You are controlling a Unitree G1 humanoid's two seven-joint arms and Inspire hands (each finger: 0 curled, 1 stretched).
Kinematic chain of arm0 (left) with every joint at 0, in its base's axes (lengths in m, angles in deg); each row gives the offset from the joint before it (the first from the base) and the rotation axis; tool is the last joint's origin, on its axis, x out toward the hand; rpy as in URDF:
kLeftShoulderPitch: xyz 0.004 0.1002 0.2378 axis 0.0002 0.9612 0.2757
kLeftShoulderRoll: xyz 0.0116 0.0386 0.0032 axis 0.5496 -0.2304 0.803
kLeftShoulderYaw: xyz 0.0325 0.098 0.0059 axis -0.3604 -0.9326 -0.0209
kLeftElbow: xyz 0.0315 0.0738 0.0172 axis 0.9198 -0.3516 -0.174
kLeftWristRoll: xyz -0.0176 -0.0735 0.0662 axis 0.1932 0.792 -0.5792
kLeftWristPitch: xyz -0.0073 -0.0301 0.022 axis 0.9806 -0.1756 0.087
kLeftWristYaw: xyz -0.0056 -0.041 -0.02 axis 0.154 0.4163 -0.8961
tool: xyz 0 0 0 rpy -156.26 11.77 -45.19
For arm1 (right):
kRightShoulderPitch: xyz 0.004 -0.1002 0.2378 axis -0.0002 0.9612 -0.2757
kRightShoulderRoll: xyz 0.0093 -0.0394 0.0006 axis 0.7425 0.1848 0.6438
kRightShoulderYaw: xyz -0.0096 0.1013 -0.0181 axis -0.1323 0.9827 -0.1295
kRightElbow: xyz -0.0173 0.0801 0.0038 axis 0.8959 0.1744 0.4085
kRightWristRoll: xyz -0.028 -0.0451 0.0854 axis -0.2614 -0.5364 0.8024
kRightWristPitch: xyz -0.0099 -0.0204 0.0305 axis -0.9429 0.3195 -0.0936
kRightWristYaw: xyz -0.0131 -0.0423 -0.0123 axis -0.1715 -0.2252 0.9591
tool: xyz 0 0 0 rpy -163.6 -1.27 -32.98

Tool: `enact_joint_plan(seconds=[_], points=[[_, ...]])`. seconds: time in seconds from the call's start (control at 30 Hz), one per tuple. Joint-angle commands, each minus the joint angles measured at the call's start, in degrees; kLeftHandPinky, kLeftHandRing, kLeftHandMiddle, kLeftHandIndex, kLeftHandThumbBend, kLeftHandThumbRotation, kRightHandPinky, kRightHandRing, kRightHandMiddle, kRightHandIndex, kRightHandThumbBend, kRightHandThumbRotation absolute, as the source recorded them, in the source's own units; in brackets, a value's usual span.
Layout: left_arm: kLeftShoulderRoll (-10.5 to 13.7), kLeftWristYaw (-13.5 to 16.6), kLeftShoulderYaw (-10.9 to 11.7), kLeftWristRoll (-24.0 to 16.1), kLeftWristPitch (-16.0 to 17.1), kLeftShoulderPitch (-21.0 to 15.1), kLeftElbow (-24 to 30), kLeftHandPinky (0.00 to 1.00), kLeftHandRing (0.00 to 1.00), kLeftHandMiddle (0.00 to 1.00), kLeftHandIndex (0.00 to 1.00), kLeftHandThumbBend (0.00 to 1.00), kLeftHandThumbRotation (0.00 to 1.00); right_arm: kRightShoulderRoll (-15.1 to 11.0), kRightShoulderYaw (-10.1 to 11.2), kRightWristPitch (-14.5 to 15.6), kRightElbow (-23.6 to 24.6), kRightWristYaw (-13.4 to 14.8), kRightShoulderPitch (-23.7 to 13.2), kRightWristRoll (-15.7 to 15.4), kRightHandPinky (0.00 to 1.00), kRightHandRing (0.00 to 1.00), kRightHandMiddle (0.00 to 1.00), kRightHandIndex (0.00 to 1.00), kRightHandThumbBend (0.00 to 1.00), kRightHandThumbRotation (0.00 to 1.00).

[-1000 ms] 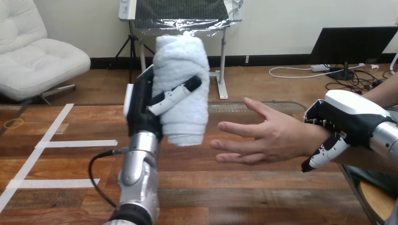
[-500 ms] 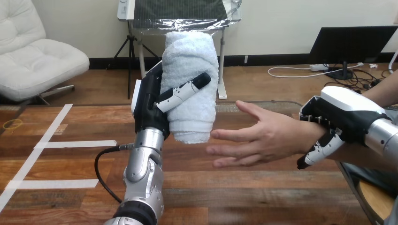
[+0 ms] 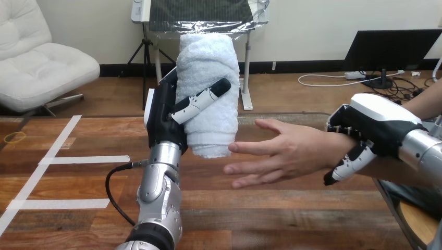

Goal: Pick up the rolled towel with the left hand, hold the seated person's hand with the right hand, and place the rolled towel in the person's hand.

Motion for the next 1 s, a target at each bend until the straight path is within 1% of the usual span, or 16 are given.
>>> enact_joint_plan(seconds=[0.0,0.07,0.17,0.27,0.37,0.63,0.77,0.97], points=[[-10.17,-2.50,-0.12,2.85,0.78,-12.82,3.52,0.28,0.33,0.38,0.41,0.65,0.00,3.83,-0.09,1.90,1.44,0.40,-6.08,0.54,0.25,0.29,0.35,0.35,0.87,0.12],[-10.57,-2.46,-0.36,2.93,0.78,-12.81,3.66,0.28,0.33,0.38,0.41,0.65,0.00,4.06,-0.04,2.08,1.42,0.36,-6.19,0.54,0.24,0.28,0.34,0.35,0.87,0.11],[-11.36,-2.20,-0.69,3.32,-0.10,-12.80,3.92,0.28,0.33,0.39,0.41,0.66,0.00,4.08,-0.16,2.17,1.59,0.03,-6.36,0.38,0.24,0.28,0.34,0.34,0.87,0.12],[-12.09,-2.86,-0.95,3.87,-0.30,-12.79,3.97,0.28,0.33,0.39,0.41,0.67,0.00,4.22,-0.08,2.41,1.80,0.04,-6.34,0.41,0.24,0.28,0.34,0.34,0.86,0.12],[-12.69,-2.34,-1.53,3.44,-0.37,-12.62,4.02,0.28,0.33,0.39,0.41,0.68,0.00,4.38,-0.11,2.84,1.97,-0.13,-6.53,0.28,0.24,0.28,0.34,0.34,0.86,0.11],[-14.36,-1.44,-2.92,2.54,-0.45,-11.79,4.37,0.29,0.34,0.39,0.41,0.70,0.00,4.92,0.28,2.35,1.62,0.16,-6.94,0.68,0.24,0.28,0.34,0.34,0.87,0.11],[-14.92,-1.68,-3.37,2.44,-0.12,-11.42,4.22,0.30,0.35,0.40,0.41,0.70,0.00,5.14,0.13,3.11,1.66,-0.11,-7.34,0.20,0.26,0.29,0.34,0.34,0.87,0.11],[-15.95,-2.54,-3.95,3.20,-0.80,-10.79,4.30,0.30,0.35,0.40,0.41,0.71,0.00,5.52,0.24,3.28,1.69,-0.34,-7.82,0.44,0.26,0.29,0.35,0.34,0.87,0.11]])
